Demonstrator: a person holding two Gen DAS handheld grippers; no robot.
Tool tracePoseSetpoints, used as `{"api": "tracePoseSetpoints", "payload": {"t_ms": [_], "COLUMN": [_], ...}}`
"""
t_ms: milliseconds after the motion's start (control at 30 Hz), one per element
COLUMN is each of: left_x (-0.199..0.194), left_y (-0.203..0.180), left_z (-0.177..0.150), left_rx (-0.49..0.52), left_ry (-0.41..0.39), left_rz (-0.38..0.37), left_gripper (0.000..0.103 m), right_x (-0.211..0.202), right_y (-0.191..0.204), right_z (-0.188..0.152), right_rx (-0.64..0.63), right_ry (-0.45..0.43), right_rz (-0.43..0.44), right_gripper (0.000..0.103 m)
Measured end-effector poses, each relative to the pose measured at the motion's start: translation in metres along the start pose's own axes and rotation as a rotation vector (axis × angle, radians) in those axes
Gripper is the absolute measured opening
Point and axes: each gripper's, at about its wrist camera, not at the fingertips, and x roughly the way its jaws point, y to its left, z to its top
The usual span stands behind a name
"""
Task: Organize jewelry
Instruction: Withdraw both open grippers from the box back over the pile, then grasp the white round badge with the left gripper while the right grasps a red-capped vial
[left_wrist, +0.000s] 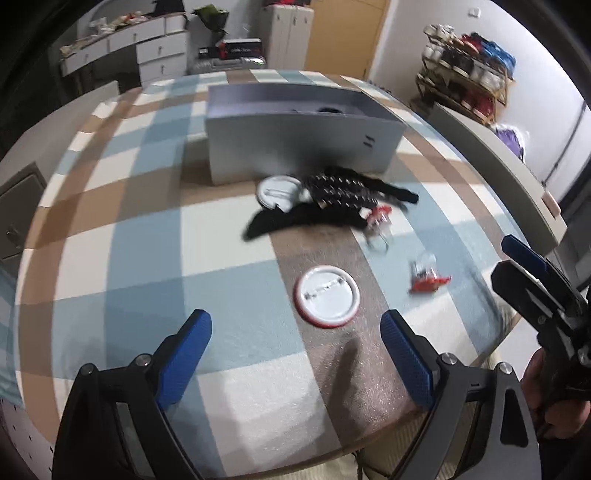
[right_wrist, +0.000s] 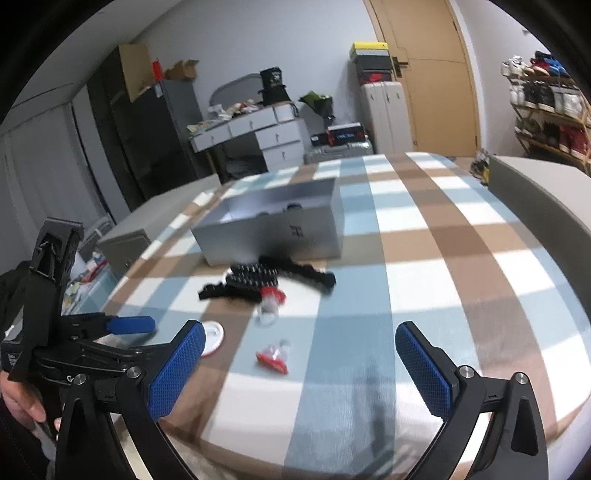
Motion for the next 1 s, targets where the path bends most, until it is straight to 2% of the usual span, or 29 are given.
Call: {"api": "tracePoseSetpoints", "payload": {"t_ms": [100,200,267,433,500,567,600,667,767,1000], "left_x": [0.003,0.008,0.009,0.013,0.013,0.012,0.011,0.01,0.009,0.006], "left_y": [-0.006,-0.01,-0.011,-0.013,-0.014,-0.017,-0.018,-0.019,-0.019,-0.016], "left_z": [0.004,0.007,0.008,0.01,0.011,0.01,0.01,0.01,0.012,0.012], "left_rx": [0.038,0.081,0.098,0.127,0.138,0.168,0.184,0.198,0.204,0.199], "left_ry": [0.013,0.027,0.026,0.026,0.024,0.016,0.013,0.013,0.024,0.02], "left_rz": [-0.02,0.003,-0.012,-0.021,-0.02,-0.004,0.008,0.004,-0.02,-0.024], "left_gripper": [0.09,0.09,0.09,0.089,0.084,0.062,0.056,0.037,0.037,0.037], "right_x": [-0.004,-0.006,-0.007,-0.012,-0.012,-0.012,-0.012,-0.012,-0.01,-0.008], "right_y": [0.004,0.005,0.002,-0.003,-0.001,0.001,0.003,0.004,0.005,0.004], "right_z": [-0.005,-0.007,-0.008,-0.01,-0.011,-0.011,-0.011,-0.011,-0.01,-0.011], "right_rx": [-0.019,-0.015,-0.01,0.046,0.044,0.028,0.021,0.017,0.024,0.026], "right_ry": [-0.025,-0.03,-0.035,-0.05,-0.048,-0.044,-0.047,-0.051,-0.041,-0.038], "right_rz": [-0.016,-0.02,-0.033,-0.039,-0.032,-0.029,-0.03,-0.027,-0.018,-0.016], "right_gripper": [0.103,0.103,0.103,0.103,0.103,0.103,0.103,0.103,0.103,0.103]}}
